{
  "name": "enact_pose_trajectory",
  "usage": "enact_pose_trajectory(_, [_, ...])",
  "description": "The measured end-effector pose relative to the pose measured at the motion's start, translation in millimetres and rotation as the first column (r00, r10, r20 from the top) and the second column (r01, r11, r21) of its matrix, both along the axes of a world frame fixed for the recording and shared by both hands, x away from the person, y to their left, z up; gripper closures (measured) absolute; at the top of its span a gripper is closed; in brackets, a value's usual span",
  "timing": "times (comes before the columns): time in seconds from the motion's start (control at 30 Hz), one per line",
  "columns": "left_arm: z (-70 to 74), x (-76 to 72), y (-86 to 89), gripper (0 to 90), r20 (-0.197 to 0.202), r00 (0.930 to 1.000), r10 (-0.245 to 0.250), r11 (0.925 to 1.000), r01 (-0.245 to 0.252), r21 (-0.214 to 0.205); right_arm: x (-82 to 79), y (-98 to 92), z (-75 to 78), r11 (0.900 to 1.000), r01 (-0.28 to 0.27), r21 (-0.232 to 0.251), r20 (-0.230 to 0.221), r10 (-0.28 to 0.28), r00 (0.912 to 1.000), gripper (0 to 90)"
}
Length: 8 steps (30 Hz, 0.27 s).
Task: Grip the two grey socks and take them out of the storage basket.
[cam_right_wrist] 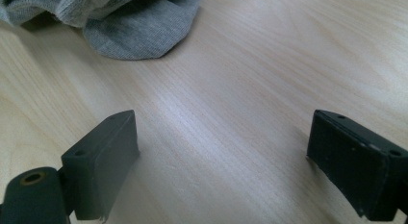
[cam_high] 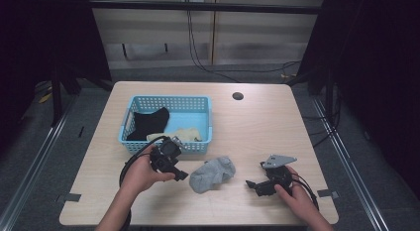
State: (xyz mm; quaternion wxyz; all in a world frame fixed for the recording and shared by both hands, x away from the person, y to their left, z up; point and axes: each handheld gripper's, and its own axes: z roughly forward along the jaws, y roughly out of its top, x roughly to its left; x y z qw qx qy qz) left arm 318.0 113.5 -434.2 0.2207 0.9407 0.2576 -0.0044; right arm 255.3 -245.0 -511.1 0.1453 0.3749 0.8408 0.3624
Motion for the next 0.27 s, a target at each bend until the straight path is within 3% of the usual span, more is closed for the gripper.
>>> enact_pose_trajectory(0.27, [-6.0,-0.1,-3.1,30.0,0.021,0.9998,0.003,0.9998,-0.003,-0.019,0.0,0.0,0.0,1.0000,0.000,0.000,0.000,0.000,1.0000,10.1])
